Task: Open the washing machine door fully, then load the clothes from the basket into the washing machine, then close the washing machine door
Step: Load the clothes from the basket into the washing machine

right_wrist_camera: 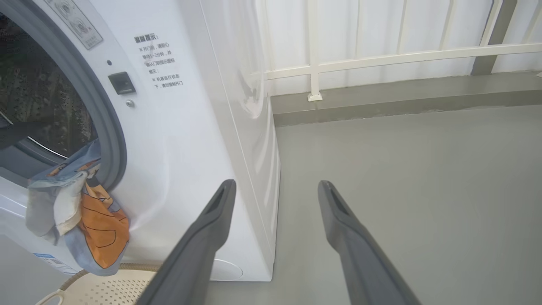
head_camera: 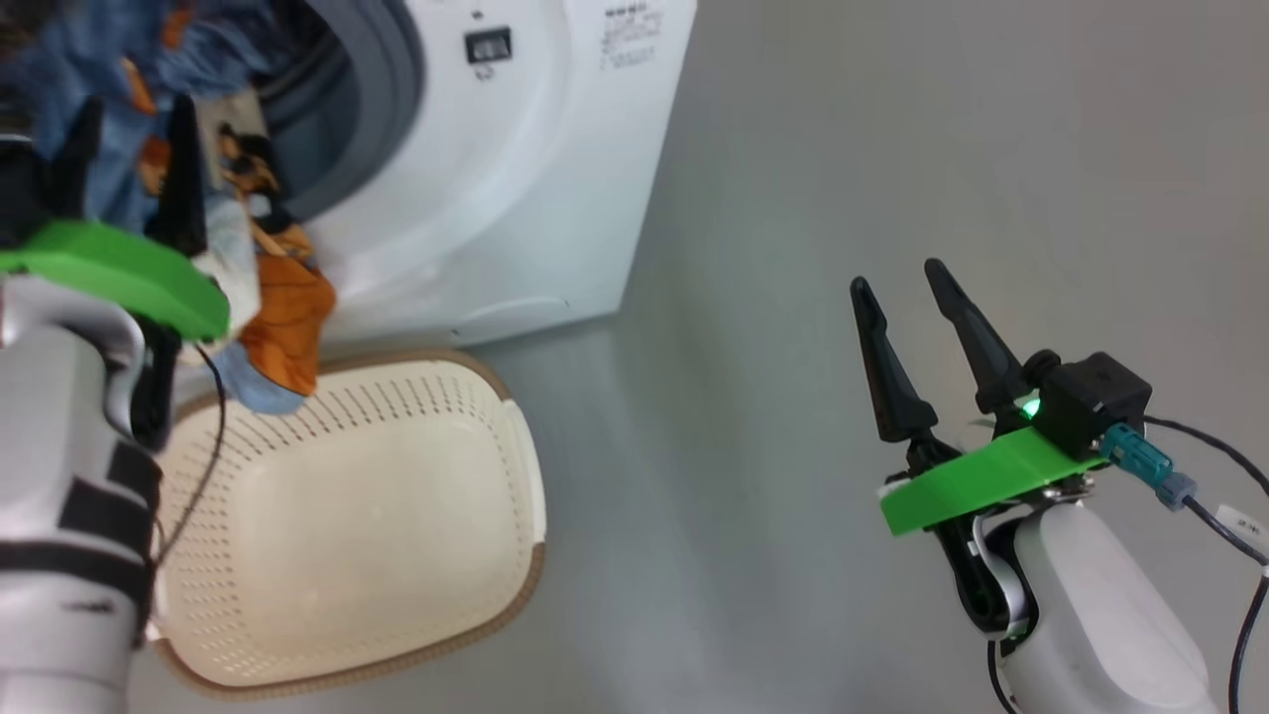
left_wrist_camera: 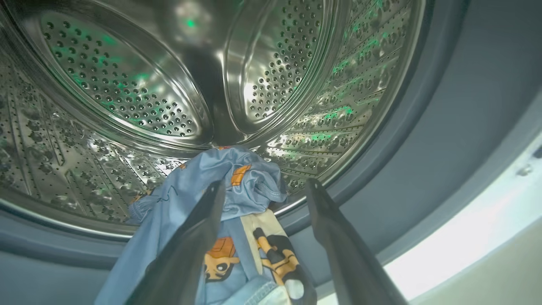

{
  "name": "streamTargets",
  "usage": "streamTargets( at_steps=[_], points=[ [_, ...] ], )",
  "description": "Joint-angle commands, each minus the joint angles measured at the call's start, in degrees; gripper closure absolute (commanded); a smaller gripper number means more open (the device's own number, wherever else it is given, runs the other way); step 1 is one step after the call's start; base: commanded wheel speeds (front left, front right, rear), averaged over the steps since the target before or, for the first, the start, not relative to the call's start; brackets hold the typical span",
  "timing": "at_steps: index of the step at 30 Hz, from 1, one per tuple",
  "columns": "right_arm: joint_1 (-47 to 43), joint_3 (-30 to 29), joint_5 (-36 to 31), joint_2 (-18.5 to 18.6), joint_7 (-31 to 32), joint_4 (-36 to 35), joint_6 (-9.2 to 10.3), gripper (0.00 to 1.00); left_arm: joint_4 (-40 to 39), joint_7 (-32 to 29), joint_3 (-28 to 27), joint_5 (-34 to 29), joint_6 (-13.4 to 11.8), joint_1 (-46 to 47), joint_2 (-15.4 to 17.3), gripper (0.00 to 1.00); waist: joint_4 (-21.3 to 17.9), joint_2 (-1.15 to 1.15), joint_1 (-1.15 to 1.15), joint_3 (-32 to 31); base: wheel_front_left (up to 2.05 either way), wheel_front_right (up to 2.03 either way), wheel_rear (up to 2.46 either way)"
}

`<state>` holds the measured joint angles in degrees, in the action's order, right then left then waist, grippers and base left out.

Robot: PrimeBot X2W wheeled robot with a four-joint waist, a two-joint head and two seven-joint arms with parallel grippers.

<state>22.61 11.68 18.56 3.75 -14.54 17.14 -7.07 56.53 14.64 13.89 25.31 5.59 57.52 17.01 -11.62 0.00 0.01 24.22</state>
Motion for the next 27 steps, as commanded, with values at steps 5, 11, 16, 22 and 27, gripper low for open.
streamTargets(
  at_steps=[5, 11, 16, 22, 27],
  points=[
    [-2.7, 0.7, 1.9, 1.3, -0.5, -0.5, -0.42, 0.0, -6.0, 0.4, -4.1, -1.0, 0.2, -7.2, 1.1, 0.0, 3.4, 0.0, -0.01, -7.6, 0.0, 0.0, 0.0],
    [-4.6, 0.5, 3.1, 3.0, -0.5, -0.1, -0.42, 0.0, -10.8, 0.4, -6.1, -1.9, 0.6, -14.8, -0.2, 0.0, 4.9, 0.0, -0.01, -12.8, 0.0, 0.0, 0.0],
    [-6.1, 0.4, 4.1, 4.4, -0.5, 0.2, -0.42, 0.0, -16.1, 0.4, -7.7, -3.1, 0.8, -21.7, -1.6, 0.0, 6.1, 0.0, -0.01, -16.6, 0.0, 0.0, 0.0],
    [-7.7, 0.6, 5.1, 5.6, -0.5, 0.3, -0.42, 0.0, -21.1, 0.4, -9.3, -4.2, 0.5, -29.7, -2.9, 0.0, 7.4, 0.0, -0.01, -20.1, 0.0, 0.0, 0.0],
    [-9.2, 0.4, 5.7, 6.5, -0.5, 0.3, -0.42, 0.0, -24.6, 0.4, -10.1, -5.1, 0.0, -34.7, -3.7, 0.0, 8.5, 0.0, -0.01, -22.1, 0.0, 0.0, 0.0]
  ],
)
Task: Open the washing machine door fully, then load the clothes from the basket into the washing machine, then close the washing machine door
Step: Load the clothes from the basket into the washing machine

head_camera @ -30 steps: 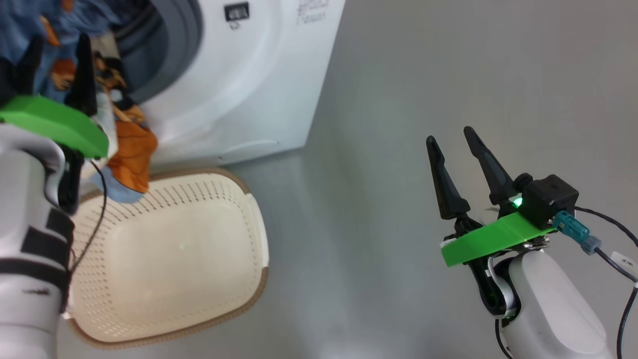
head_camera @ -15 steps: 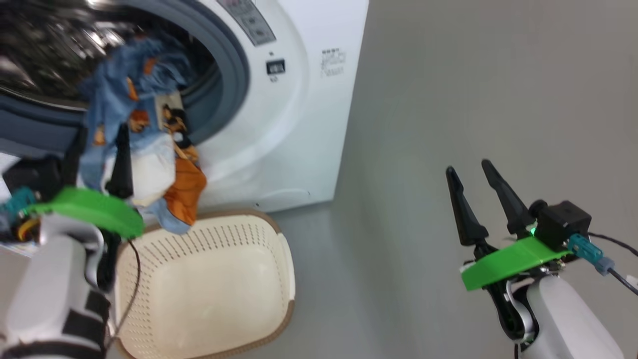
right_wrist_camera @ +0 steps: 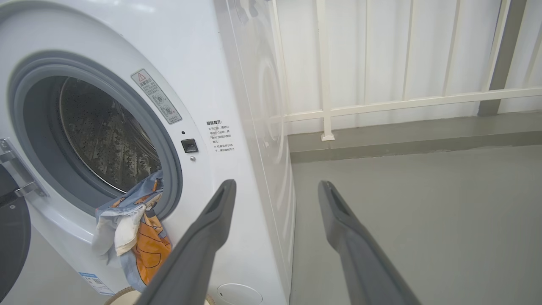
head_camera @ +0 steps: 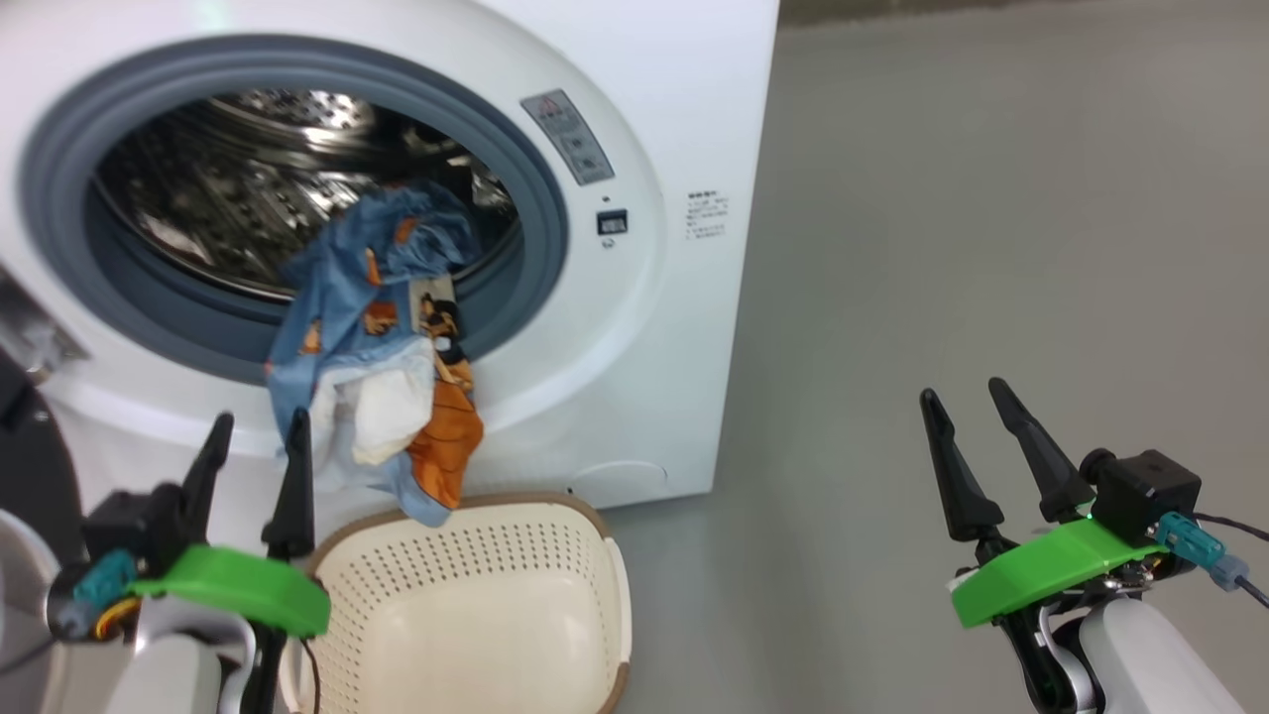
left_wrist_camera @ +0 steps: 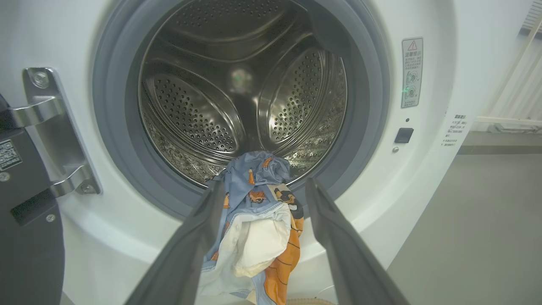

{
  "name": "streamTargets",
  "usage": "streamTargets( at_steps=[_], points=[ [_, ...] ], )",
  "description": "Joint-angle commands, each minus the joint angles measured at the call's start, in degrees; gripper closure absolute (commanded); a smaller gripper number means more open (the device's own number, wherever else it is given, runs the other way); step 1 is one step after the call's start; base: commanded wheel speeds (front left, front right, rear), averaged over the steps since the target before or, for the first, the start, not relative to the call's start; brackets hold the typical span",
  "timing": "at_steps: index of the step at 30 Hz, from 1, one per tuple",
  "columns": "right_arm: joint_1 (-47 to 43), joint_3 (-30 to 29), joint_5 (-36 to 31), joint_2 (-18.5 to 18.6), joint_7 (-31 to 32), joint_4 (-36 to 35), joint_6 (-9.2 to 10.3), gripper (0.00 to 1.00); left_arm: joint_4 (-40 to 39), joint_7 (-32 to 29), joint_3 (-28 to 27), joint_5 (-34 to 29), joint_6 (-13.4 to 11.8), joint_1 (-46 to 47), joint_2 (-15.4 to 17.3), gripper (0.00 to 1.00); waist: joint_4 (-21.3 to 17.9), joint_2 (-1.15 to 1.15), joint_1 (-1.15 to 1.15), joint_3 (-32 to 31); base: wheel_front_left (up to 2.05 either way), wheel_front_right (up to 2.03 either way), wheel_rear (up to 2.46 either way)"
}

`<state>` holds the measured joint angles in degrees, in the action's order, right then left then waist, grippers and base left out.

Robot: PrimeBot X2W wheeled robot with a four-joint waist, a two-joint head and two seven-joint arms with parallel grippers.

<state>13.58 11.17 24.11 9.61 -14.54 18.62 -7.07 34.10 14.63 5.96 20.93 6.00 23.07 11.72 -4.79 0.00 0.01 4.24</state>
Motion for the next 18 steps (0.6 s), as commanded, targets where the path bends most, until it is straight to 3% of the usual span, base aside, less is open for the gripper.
streamTargets(
  at_steps=[1, 18],
  points=[
    [-0.5, 0.9, 0.3, 0.8, -0.5, -1.1, -0.42, 0.0, -2.9, 0.4, -2.4, -0.8, -0.5, -1.3, 1.5, 0.0, 1.8, 0.0, -0.01, -2.6, 0.0, 0.0, 0.0],
    [-3.0, -0.2, 0.4, 2.0, -0.5, -2.1, -0.42, 0.0, -13.2, 0.4, -4.6, -0.1, -2.0, -12.9, 0.4, 0.0, 2.6, 0.0, -0.01, -4.6, 0.0, 0.0, 0.0]
  ],
)
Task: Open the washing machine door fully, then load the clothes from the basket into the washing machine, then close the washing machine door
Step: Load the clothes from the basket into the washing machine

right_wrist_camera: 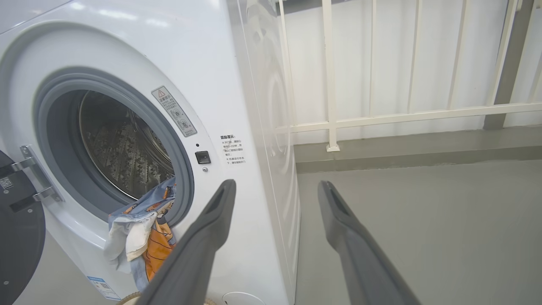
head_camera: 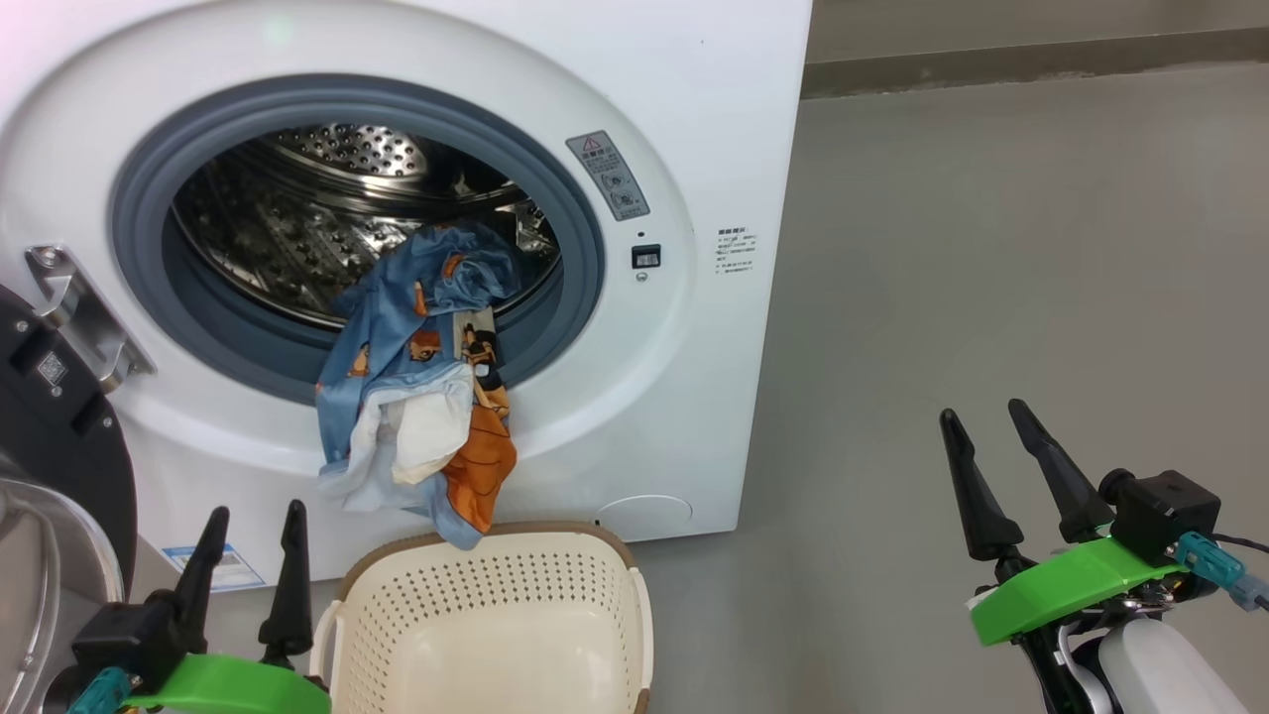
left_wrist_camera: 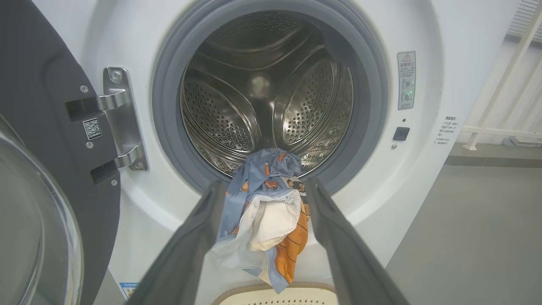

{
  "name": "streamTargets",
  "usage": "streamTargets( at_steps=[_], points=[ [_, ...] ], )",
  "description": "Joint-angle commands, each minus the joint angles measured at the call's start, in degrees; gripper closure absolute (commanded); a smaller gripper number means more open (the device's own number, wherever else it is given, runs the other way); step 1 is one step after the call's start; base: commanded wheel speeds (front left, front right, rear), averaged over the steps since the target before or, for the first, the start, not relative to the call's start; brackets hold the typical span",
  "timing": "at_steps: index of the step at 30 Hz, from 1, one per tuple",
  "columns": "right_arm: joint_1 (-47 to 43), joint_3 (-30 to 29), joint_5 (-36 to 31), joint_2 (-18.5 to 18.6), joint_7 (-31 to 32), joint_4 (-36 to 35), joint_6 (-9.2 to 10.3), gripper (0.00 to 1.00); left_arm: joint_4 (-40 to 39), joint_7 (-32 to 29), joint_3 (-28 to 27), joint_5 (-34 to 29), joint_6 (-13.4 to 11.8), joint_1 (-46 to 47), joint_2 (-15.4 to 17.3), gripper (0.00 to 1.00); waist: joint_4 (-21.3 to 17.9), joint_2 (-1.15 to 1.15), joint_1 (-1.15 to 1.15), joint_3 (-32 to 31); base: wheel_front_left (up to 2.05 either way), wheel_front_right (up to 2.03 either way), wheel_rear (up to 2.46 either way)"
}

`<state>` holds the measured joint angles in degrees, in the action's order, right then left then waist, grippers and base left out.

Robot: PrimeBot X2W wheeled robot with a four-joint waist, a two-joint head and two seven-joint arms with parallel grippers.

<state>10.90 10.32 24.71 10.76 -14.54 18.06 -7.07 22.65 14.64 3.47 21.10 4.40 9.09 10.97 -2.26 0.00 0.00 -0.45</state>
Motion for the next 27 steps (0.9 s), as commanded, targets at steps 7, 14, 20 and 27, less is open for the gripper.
streamTargets(
  at_steps=[7, 14, 20, 27],
  points=[
    [0.1, 0.3, -0.9, 0.8, -0.5, -1.5, -0.42, 0.0, -3.1, 0.1, -1.9, 0.0, -1.1, 0.2, 0.9, 0.0, 0.3, 0.0, 0.0, 0.2, 0.0, 0.0, 0.0],
    [0.3, 0.6, -1.1, 0.7, -0.5, -1.4, -0.42, 0.0, -3.6, -0.1, -1.6, 0.5, -1.4, 0.0, 0.6, 0.0, 0.4, 0.0, 0.0, 0.4, 0.0, 0.0, 0.0],
    [0.5, 0.7, -1.1, 0.8, -0.5, -1.2, -0.42, 0.0, -3.7, 0.0, -1.4, 0.9, -1.7, -0.1, 0.6, 0.0, 0.3, 0.0, 0.0, 0.6, 0.0, 0.0, 0.0],
    [0.6, 1.0, -1.2, 0.6, -0.5, -1.0, -0.42, 0.0, -3.7, 0.0, -1.0, 1.0, -1.8, 0.2, 0.7, 0.0, 0.4, 0.0, 0.0, 0.8, 0.0, 0.0, 0.0]
  ],
)
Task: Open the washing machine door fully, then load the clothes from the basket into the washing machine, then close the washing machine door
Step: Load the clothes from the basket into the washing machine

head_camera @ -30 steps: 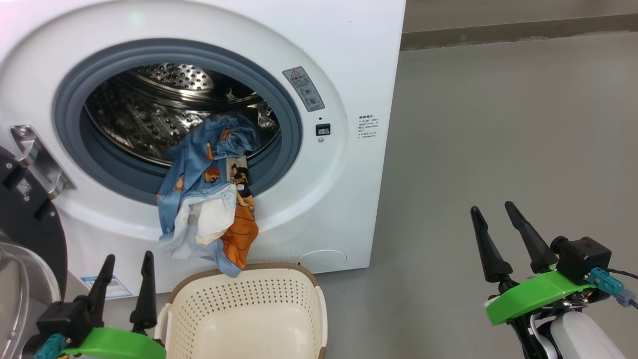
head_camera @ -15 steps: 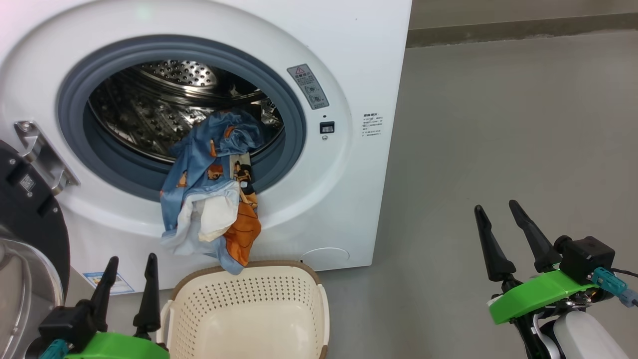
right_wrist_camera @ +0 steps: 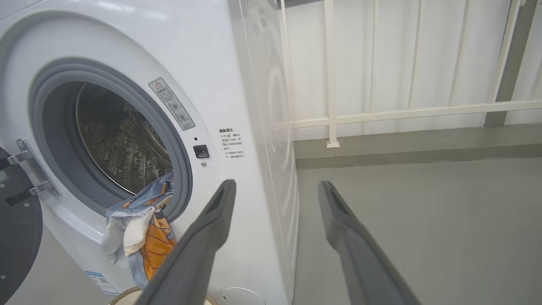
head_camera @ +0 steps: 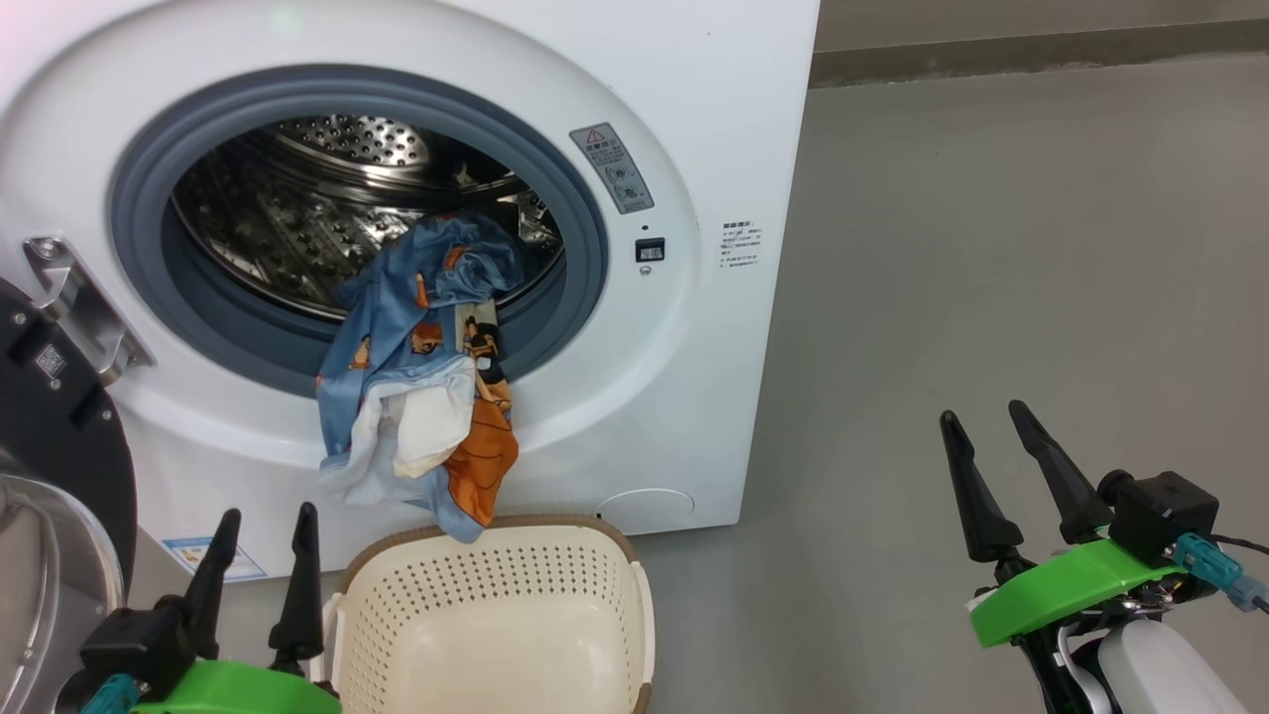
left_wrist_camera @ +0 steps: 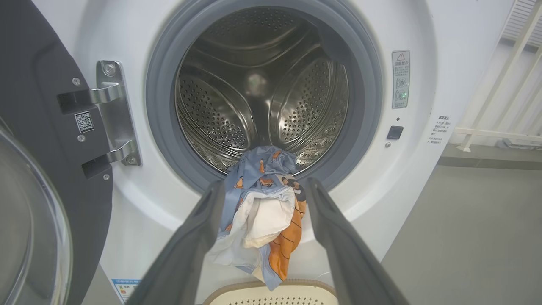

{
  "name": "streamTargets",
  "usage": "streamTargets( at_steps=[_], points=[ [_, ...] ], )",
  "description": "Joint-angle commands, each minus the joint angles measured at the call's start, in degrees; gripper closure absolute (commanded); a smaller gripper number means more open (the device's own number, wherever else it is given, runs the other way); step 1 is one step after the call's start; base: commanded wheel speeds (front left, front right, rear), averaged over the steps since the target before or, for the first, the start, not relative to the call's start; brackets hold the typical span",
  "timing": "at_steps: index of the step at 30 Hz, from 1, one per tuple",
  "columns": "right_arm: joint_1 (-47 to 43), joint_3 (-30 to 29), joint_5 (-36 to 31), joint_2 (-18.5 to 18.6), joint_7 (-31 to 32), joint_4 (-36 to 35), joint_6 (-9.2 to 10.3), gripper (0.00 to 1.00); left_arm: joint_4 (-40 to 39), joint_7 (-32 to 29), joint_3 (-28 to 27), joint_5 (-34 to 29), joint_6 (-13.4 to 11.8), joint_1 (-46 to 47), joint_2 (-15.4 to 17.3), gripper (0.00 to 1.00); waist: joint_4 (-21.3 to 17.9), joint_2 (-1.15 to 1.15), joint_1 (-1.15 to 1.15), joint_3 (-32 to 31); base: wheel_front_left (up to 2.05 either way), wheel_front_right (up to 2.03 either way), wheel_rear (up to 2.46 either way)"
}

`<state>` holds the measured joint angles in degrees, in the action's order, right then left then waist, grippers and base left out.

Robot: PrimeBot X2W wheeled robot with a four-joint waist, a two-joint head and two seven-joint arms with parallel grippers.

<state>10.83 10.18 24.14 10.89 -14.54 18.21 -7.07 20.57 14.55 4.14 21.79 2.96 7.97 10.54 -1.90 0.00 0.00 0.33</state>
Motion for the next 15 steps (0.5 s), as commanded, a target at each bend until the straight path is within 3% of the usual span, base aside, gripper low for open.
streamTargets(
  at_steps=[1, 15],
  points=[
    [0.7, 1.1, -0.6, 0.5, -0.5, -1.2, -0.42, 0.0, -1.6, 0.1, -1.7, 0.3, -0.4, 1.3, 1.1, 0.0, 0.0, 0.0, 0.0, 0.0, 0.0, 0.0, 0.0],
    [0.9, 1.3, -0.4, 0.3, -0.5, -1.1, -0.42, 0.0, -0.9, -0.6, -1.0, 0.9, -0.7, 1.6, 1.5, 0.0, -0.2, 0.0, 0.0, 0.8, 0.0, 0.0, 0.0]
  ],
)
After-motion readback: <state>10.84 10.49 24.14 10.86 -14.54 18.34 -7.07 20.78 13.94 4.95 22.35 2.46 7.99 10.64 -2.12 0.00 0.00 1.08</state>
